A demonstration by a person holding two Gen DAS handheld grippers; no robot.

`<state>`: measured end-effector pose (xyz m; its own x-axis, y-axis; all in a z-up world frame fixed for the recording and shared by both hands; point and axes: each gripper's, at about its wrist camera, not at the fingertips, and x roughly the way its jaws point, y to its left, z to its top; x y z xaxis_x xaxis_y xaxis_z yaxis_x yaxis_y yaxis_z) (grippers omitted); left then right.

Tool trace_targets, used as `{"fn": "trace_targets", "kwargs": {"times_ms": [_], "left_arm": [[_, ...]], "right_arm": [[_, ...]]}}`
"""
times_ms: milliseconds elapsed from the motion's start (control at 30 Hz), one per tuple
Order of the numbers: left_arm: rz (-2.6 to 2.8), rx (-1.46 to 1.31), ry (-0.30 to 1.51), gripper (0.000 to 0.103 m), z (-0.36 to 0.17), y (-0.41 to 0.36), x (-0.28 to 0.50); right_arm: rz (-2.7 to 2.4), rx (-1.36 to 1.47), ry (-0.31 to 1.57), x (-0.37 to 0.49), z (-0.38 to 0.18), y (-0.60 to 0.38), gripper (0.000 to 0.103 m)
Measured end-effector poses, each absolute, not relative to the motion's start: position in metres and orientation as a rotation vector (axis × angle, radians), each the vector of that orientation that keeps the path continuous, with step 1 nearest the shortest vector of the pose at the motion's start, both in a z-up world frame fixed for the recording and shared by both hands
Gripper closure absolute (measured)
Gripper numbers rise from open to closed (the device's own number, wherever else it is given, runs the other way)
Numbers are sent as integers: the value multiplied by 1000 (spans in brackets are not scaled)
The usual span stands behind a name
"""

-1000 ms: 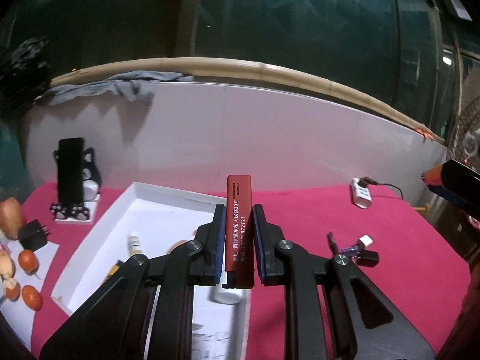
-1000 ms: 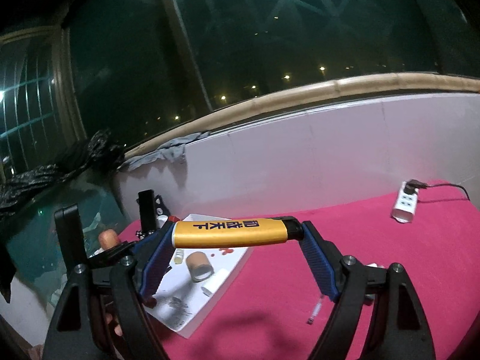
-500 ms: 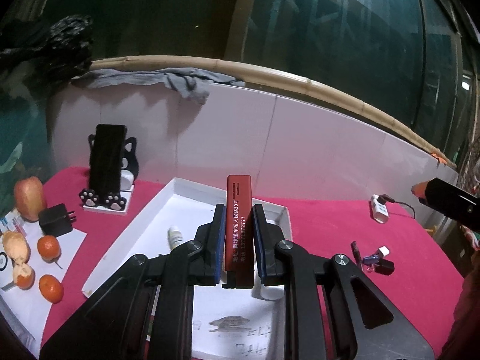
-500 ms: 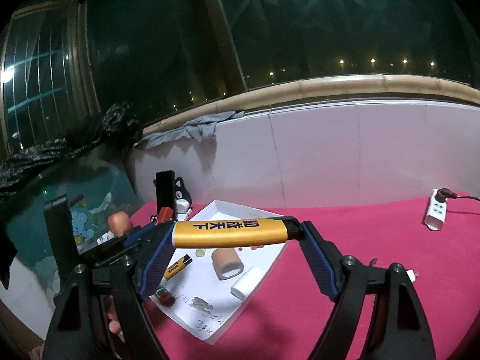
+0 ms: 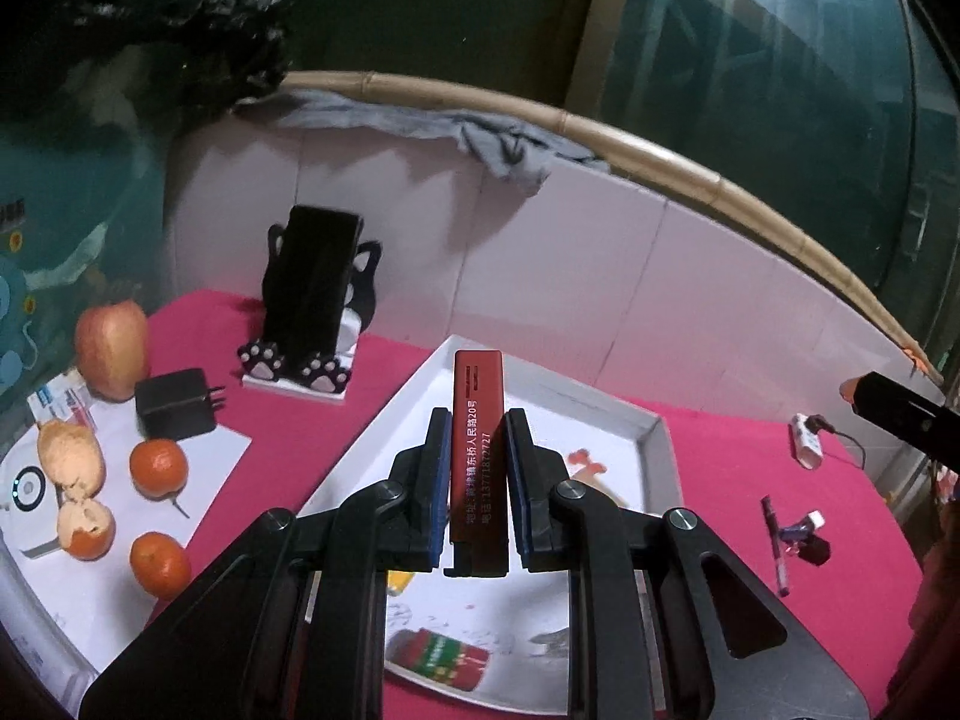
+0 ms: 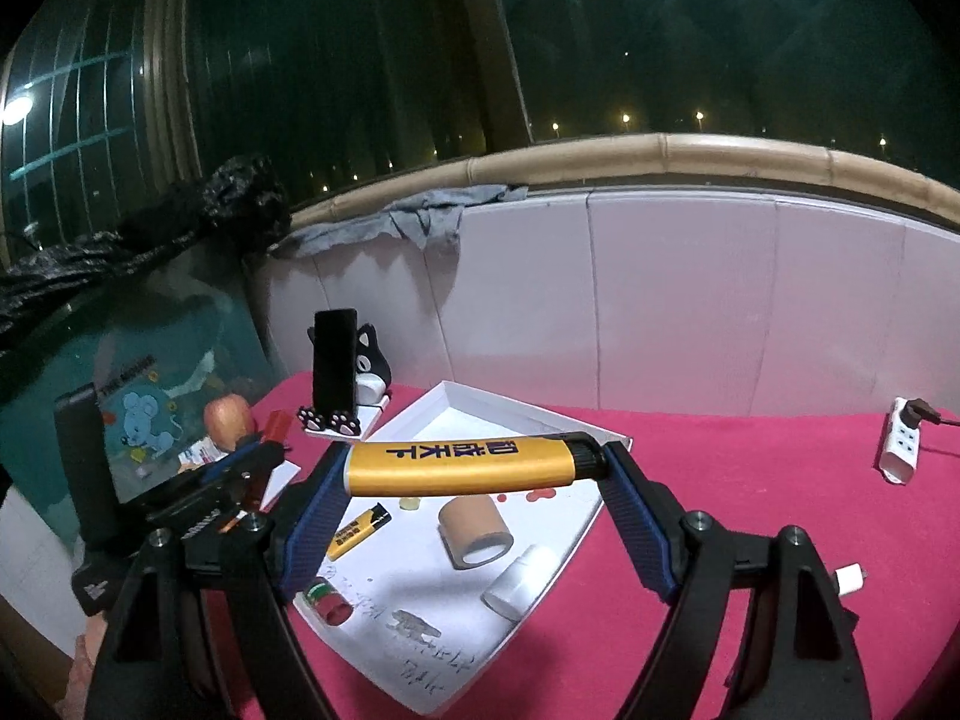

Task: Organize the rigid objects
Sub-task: 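Carry the red box and yellow marker over the white tray with both grippers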

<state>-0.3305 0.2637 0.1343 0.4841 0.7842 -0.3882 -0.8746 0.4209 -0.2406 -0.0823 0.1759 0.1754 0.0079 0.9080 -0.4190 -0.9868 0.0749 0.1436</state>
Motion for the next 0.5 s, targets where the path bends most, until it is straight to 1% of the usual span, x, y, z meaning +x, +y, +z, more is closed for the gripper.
{"fn": "trace_targets", "kwargs": {"times_ms": [200, 500], "left_arm": [[1023, -473, 303, 87, 113, 276, -317], [1009, -484, 353, 87, 96, 286, -304]], "right_arm": [[1457, -273, 507, -80, 153, 213, 21], [1402, -308, 690, -60, 105, 281, 21]]}}
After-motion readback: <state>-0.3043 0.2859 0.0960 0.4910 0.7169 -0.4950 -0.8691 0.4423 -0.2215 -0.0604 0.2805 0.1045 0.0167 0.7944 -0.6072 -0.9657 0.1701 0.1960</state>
